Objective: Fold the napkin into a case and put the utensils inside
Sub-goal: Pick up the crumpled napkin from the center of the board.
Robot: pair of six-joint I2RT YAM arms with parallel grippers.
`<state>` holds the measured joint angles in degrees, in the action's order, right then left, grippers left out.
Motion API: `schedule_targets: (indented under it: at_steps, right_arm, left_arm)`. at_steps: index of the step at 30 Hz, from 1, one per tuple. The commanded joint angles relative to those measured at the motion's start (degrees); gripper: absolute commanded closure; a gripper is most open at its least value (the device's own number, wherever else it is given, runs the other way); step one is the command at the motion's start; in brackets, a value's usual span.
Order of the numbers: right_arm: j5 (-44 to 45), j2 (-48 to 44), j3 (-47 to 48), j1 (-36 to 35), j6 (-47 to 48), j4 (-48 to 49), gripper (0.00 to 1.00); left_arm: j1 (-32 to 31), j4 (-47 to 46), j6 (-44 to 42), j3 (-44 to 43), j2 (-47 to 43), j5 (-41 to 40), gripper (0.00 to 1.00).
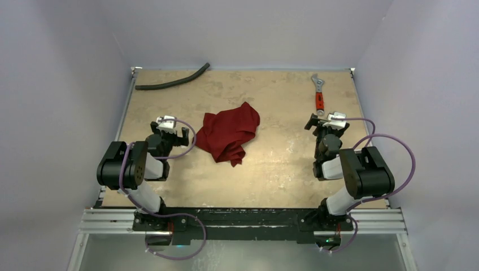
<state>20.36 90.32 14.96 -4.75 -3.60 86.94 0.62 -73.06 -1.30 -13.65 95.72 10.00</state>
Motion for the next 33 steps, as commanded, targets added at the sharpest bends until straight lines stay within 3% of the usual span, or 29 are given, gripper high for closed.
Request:
schedule_targets:
  at_steps: [1, 14, 17, 19, 20, 23, 25, 28, 29, 30, 31, 33]
  right_arm:
    - [0.29, -0.25, -0.28, 0.01, 1.12, 3.81, 0.01]
    - [0.29, -0.27, -0.1, 0.01, 1.13, 3.56, 0.01]
    - [3.97, -2.25, -0.13, -0.24, 0.22, 1.9, 0.01]
    - [1.84, -3.55, -1.74, -0.4, 1.97, 5.06, 0.02]
    - [4.86, -5.24, -1.82, -1.75, 2.35, 3.84, 0.02]
    - [9.53, -12.75, 2.11, -2.19, -1.55, -12.76, 0.01]
    - [9.93, -17.85, 5.01, -2.13, -9.56, -24.74, 0.02]
    - [7.43, -22.13, 10.41, -2.1, -11.81, -35.36, 0.02]
    - [9.31, -21.48, 12.03, -2.1, -16.34, -36.76, 0.01]
    - [14.36, -21.11, 15.22, -1.87, -29.05, -46.8, 0.01]
    - [13.92, -21.17, 19.41, -0.88, -37.49, -54.69, 0.02]
    - [2.34, -20.46, 24.35, 0.17, -31.34, -57.89, 0.02]
  left_arm:
    - [-0.19, -1.99, -0.46, -0.86, -0.66, 0.04, 0.01]
    - [-0.19, -1.94, -0.4, -0.94, -0.7, 0.17, 0.01]
    - [0.15, -0.97, 0.42, -1.42, -1.26, 0.23, 0.01]
    - [0.88, 5.78, 0.9, -4.25, -4.29, -0.93, 0.01]
    - [0.95, 12.0, 0.87, -6.57, -5.9, -1.36, 0.01]
    - [0.96, 34.79, -2.72, -16.3, -9.15, -0.66, 0.02]
    - [0.96, 45.09, -4.12, -21.24, -9.65, -1.0, 0.01]
    - [0.96, 57.87, -6.17, -27.29, -10.21, 0.71, 0.01]
    - [1.0, 61.77, -6.7, -29.16, -10.48, 1.86, 0.01]
    - [0.96, 65.19, -6.74, -30.93, -10.92, 2.9, 0.01]
    - [0.96, 68.05, -6.98, -32.62, -11.57, 4.29, 0.01]
    - [1.0, 72.53, -7.63, -34.44, -13.42, 7.79, 0.01]
